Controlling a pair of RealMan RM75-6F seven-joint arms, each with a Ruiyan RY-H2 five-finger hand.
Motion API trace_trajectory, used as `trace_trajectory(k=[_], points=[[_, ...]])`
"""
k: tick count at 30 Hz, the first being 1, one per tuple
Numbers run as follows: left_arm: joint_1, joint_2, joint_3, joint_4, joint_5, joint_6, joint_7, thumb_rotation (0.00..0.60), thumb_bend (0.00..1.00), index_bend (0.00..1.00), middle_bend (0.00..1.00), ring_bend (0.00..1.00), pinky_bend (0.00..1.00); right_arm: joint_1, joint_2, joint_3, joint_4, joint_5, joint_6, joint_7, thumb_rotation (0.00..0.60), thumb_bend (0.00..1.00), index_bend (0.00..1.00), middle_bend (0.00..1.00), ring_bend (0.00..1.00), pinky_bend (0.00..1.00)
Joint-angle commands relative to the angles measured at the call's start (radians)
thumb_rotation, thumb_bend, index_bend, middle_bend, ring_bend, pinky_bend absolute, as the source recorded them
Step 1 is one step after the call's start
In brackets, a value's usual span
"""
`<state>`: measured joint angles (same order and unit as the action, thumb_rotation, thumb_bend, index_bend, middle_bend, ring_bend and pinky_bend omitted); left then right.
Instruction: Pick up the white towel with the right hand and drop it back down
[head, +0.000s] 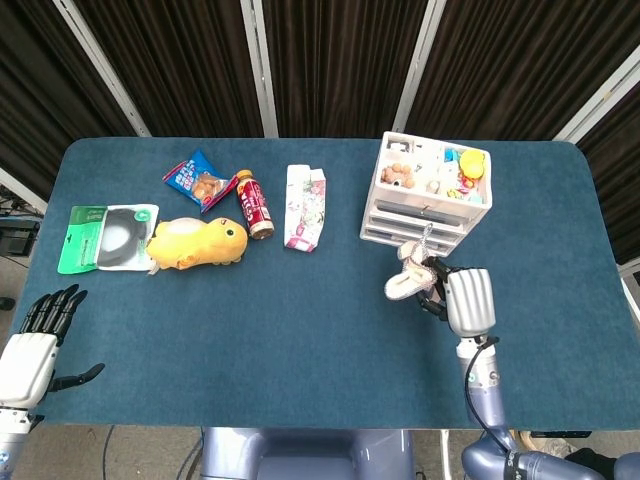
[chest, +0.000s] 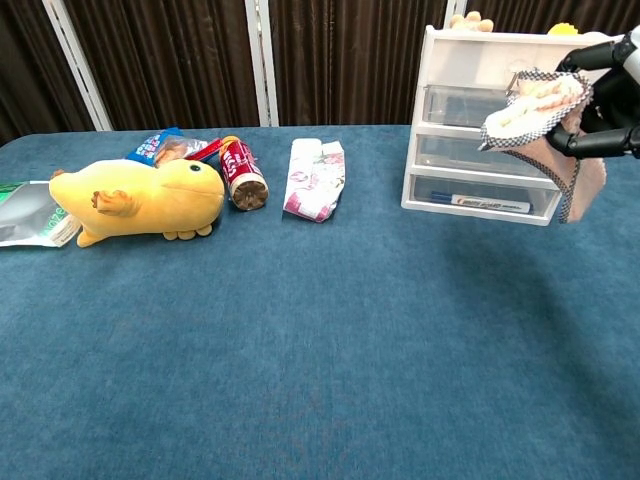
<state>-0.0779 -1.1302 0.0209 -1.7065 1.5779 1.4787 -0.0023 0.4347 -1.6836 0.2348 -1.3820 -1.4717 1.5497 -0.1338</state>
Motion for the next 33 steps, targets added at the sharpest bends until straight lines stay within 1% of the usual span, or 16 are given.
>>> trace_trajectory(k=[1, 13, 25, 33], points=[[0.0, 0.0, 0.001, -0.001, -0.001, -0.001, 0.002, 0.6, 0.0, 0.0, 0.0, 0.0, 0.0, 0.01, 0.003, 0.014, 0.007, 0.011, -0.016, -0.004, 0.6, 0.51, 0.6, 0.93, 0.92, 1.0], [0.001, 0.0, 0.001, -0.004, -0.002, -0.001, 0.006, 0.6, 0.0, 0.0, 0.0, 0.0, 0.0, 0.051, -0.012, 0.06, 0.026, 0.064, -0.083, -0.031, 0.6, 0.51, 0.6, 0.93, 0.92, 1.0], [-0.001, 0.002, -0.001, -0.004, -0.002, -0.003, 0.003, 0.6, 0.0, 0.0, 0.0, 0.0, 0.0, 0.068, -0.042, 0.076, 0.077, 0.108, -0.121, -0.024, 0.6, 0.51, 0.6, 0.93, 0.92, 1.0], [-0.002, 0.001, 0.0, -0.003, 0.0, -0.004, 0.002, 0.6, 0.0, 0.0, 0.0, 0.0, 0.0, 0.072, -0.047, 0.076, 0.087, 0.11, -0.122, -0.021, 0.6, 0.51, 0.6, 0.93, 0.92, 1.0]])
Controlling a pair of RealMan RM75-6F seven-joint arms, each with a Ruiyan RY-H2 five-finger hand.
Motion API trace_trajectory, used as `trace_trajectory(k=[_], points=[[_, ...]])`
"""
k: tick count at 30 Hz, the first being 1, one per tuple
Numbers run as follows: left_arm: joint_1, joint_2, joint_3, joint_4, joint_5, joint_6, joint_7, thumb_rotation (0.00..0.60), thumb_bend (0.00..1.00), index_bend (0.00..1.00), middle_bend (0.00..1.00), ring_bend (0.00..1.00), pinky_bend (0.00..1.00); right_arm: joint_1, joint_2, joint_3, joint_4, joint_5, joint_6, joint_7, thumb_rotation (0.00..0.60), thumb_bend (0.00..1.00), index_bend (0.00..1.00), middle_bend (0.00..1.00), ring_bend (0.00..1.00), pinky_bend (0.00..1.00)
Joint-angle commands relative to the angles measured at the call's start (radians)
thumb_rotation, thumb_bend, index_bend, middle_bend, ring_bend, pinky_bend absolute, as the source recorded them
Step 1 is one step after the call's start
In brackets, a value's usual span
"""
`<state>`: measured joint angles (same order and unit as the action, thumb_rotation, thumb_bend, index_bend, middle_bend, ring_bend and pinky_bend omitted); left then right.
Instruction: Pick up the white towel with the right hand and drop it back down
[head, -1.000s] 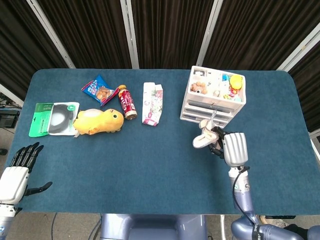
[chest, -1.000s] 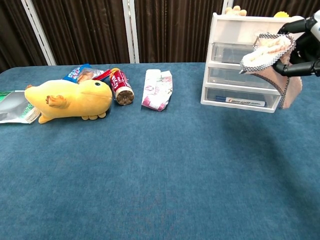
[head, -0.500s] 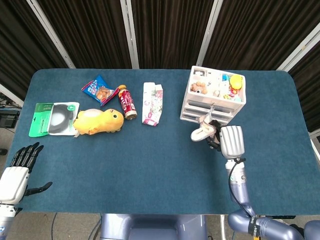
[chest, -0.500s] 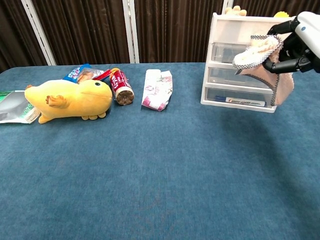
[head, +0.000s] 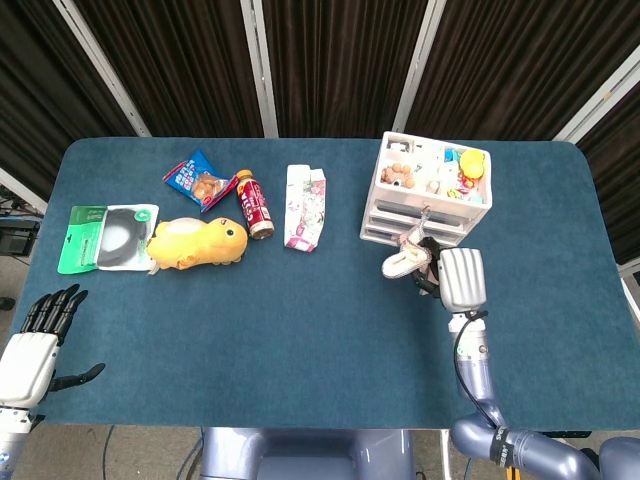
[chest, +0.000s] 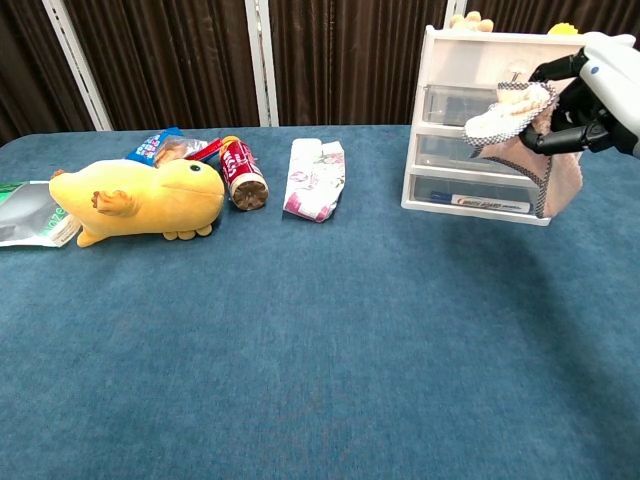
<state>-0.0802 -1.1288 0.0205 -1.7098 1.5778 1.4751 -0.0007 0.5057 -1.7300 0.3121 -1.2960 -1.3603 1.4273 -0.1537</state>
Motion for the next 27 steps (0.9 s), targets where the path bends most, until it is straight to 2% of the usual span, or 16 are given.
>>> trace_trajectory(k=[1, 13, 16, 17, 18, 20, 21, 22, 25, 27], points=[[0.0, 0.0, 0.0, 0.0, 0.0, 0.0, 0.0, 0.6, 0.0, 0.0, 0.0, 0.0, 0.0, 0.0, -0.001, -0.003, 0.0, -0.002, 0.001, 0.0, 0.6, 0.51, 0.6, 0.93, 0.92, 1.0], [0.001, -0.001, 0.0, 0.0, 0.001, 0.003, -0.001, 0.6, 0.0, 0.0, 0.0, 0.0, 0.0, -0.001, -0.016, -0.017, 0.017, 0.003, -0.008, -0.005, 0.6, 0.5, 0.58, 0.92, 0.91, 1.0], [0.001, 0.0, 0.0, 0.0, 0.001, 0.003, -0.002, 0.6, 0.0, 0.0, 0.0, 0.0, 0.0, -0.002, -0.019, -0.022, 0.027, 0.01, -0.018, -0.011, 0.6, 0.44, 0.54, 0.88, 0.87, 0.97], [0.001, 0.0, 0.0, 0.001, 0.001, 0.003, -0.002, 0.6, 0.0, 0.0, 0.0, 0.0, 0.0, -0.002, -0.021, -0.024, 0.034, 0.014, -0.023, -0.016, 0.6, 0.4, 0.52, 0.85, 0.82, 0.95], [0.0, 0.0, 0.0, 0.001, 0.001, 0.002, -0.002, 0.6, 0.0, 0.0, 0.0, 0.0, 0.0, -0.003, -0.022, -0.026, 0.037, 0.018, -0.028, -0.02, 0.6, 0.33, 0.47, 0.79, 0.71, 0.89], [0.001, 0.0, 0.0, 0.001, 0.001, 0.003, 0.0, 0.6, 0.0, 0.0, 0.0, 0.0, 0.0, -0.007, -0.016, -0.038, 0.031, 0.043, -0.062, -0.036, 0.6, 0.2, 0.32, 0.62, 0.57, 0.74], [0.001, -0.001, -0.001, 0.002, 0.001, 0.004, 0.0, 0.6, 0.0, 0.0, 0.0, 0.0, 0.0, -0.011, -0.009, -0.044, 0.019, 0.066, -0.09, -0.052, 0.6, 0.13, 0.22, 0.51, 0.51, 0.63], [0.001, -0.001, -0.001, 0.002, 0.002, 0.004, 0.0, 0.6, 0.0, 0.0, 0.0, 0.0, 0.0, -0.015, 0.002, -0.048, -0.001, 0.094, -0.117, -0.071, 0.6, 0.08, 0.13, 0.39, 0.4, 0.54], [0.001, -0.001, -0.001, 0.003, 0.003, 0.006, -0.001, 0.6, 0.0, 0.0, 0.0, 0.0, 0.0, -0.033, 0.042, -0.055, -0.089, 0.176, -0.174, -0.136, 0.6, 0.01, 0.01, 0.17, 0.14, 0.36], [0.002, 0.0, -0.001, 0.003, 0.005, 0.008, -0.003, 0.6, 0.0, 0.0, 0.0, 0.0, 0.0, -0.049, 0.074, -0.068, -0.145, 0.203, -0.176, -0.187, 0.6, 0.0, 0.0, 0.09, 0.05, 0.29]])
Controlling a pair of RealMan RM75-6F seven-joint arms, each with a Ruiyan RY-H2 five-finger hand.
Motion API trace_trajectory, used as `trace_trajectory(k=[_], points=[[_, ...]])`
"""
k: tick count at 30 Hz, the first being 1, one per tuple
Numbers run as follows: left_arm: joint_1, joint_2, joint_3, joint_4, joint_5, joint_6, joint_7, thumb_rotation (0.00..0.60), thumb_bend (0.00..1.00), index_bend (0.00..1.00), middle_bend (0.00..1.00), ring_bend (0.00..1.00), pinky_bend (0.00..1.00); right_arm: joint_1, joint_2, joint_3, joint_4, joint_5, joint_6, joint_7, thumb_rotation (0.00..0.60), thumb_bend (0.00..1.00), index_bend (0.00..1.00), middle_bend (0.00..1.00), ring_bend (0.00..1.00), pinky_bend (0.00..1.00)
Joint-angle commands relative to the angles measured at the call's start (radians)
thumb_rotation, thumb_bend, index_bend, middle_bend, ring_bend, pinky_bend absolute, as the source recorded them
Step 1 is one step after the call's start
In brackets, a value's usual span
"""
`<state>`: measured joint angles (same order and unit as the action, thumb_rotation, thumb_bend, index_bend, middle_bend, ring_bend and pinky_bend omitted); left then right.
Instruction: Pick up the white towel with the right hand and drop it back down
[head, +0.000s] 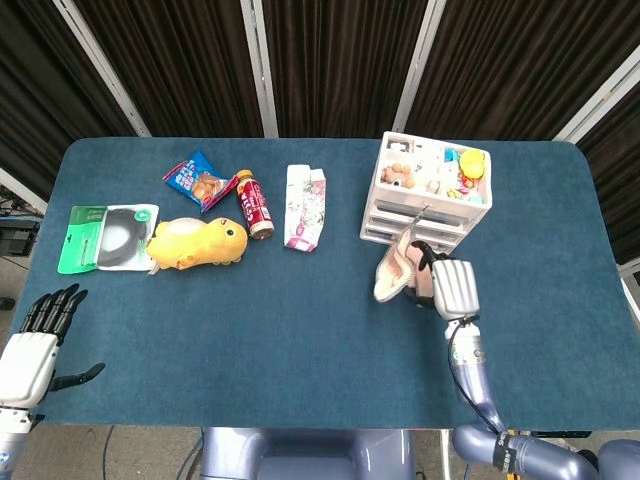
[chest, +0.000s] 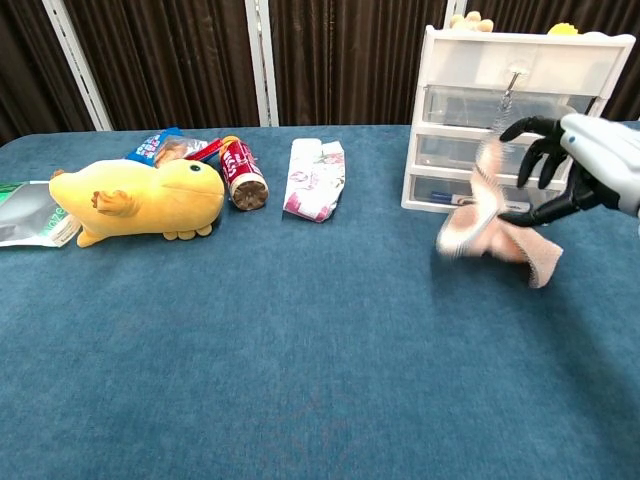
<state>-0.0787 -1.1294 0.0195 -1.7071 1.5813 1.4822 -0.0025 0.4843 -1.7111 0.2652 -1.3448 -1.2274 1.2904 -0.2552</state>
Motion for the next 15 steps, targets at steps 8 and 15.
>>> trace_trajectory(k=[8, 15], points=[[0.001, 0.004, 0.004, 0.005, 0.016, 0.008, -0.007, 0.6, 0.0, 0.0, 0.0, 0.0, 0.0, -0.123, 0.244, -0.114, -0.28, 0.006, 0.039, -0.141, 0.6, 0.0, 0.0, 0.0, 0.0, 0.16], [0.004, 0.004, 0.007, 0.009, 0.023, 0.015, 0.004, 0.6, 0.0, 0.0, 0.0, 0.0, 0.0, -0.23, 0.421, -0.217, -0.394, -0.12, 0.144, -0.111, 0.6, 0.04, 0.0, 0.0, 0.0, 0.14]])
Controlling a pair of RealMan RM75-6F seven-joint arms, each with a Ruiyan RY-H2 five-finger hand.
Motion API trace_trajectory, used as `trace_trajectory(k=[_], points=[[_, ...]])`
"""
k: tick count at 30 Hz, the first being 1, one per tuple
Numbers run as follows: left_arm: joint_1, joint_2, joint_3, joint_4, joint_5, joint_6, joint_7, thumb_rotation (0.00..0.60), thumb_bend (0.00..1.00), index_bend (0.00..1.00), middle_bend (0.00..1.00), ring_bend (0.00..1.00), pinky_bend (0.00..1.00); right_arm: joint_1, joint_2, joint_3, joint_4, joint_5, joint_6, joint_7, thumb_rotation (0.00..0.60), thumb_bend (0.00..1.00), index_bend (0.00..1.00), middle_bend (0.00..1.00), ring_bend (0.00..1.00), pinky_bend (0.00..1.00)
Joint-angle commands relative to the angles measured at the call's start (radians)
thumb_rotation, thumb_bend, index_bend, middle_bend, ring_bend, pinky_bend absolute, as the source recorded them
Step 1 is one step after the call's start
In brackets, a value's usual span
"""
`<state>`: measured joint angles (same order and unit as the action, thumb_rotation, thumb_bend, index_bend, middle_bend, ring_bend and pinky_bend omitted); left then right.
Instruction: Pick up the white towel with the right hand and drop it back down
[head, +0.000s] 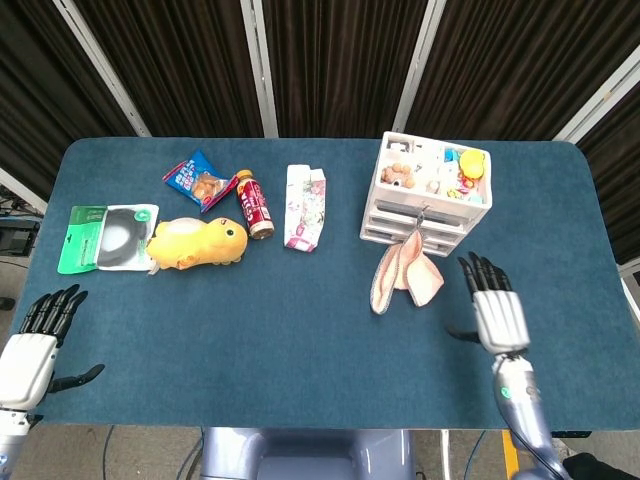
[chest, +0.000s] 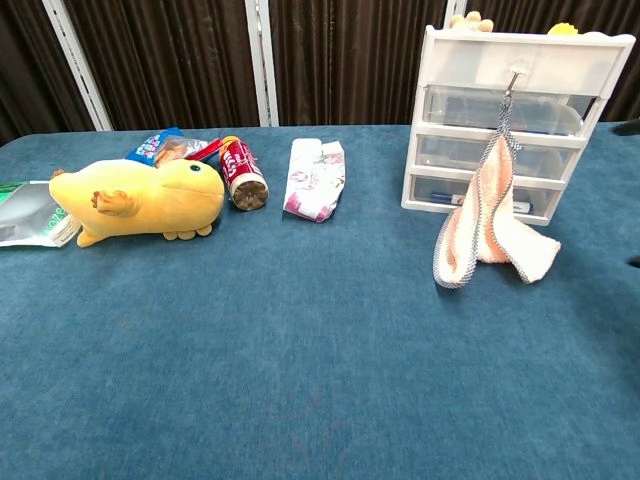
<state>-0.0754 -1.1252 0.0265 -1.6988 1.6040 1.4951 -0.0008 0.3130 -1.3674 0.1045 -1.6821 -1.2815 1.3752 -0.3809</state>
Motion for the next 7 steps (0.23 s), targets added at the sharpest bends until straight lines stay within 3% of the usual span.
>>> trace_trajectory(k=[1, 7], points=[[0.002, 0.0, -0.001, 0.002, 0.001, 0.005, 0.005, 0.6, 0.0, 0.0, 0.0, 0.0, 0.0, -0.074, 0.099, -0.071, -0.066, -0.09, 0.077, 0.024, 0.6, 0.04, 0.0, 0.0, 0.0, 0.13], [0.004, -0.005, -0.004, 0.01, 0.001, 0.011, 0.013, 0.6, 0.0, 0.0, 0.0, 0.0, 0.0, -0.165, 0.173, -0.13, -0.06, -0.185, 0.19, 0.072, 0.6, 0.04, 0.0, 0.0, 0.0, 0.12]])
